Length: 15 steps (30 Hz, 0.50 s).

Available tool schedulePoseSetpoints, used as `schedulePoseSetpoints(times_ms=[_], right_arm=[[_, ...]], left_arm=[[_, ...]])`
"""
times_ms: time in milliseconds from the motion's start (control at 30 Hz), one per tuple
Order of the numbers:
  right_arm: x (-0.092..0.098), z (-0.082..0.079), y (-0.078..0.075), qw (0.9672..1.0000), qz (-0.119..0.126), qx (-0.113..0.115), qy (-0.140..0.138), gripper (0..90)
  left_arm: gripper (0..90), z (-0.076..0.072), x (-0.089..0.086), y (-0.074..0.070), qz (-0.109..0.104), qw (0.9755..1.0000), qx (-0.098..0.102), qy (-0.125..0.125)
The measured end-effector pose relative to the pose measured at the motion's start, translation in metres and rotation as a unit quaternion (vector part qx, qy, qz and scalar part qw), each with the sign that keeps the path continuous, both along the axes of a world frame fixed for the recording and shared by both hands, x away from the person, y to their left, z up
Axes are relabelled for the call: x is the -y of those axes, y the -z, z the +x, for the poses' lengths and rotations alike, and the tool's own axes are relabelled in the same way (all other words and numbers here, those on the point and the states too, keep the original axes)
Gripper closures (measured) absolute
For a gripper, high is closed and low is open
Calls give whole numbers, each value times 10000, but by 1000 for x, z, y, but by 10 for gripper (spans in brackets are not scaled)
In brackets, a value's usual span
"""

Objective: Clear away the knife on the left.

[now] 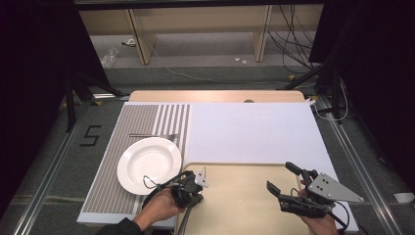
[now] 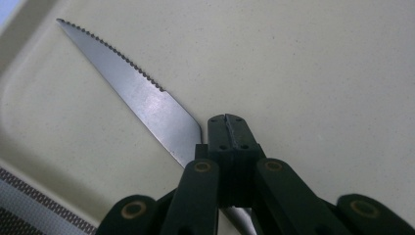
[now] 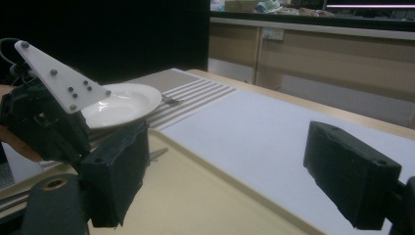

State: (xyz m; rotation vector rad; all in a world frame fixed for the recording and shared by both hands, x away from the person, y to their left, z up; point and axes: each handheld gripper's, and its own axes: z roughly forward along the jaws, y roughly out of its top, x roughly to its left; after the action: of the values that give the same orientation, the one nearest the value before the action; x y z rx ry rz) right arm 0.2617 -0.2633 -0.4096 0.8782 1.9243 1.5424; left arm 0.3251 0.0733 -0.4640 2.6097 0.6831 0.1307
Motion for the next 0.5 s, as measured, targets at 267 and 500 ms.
schedulePoseSetpoints(times_ms=[267,500], right_arm=[[0,0,0,10000,-7,25,-4,181],[0,0,-1,10000,0,32,-2,181]], left_arm=[[895,1,-6,0,57,9999,0,-90],[895,1,-11,0,90,9999,4,-148]])
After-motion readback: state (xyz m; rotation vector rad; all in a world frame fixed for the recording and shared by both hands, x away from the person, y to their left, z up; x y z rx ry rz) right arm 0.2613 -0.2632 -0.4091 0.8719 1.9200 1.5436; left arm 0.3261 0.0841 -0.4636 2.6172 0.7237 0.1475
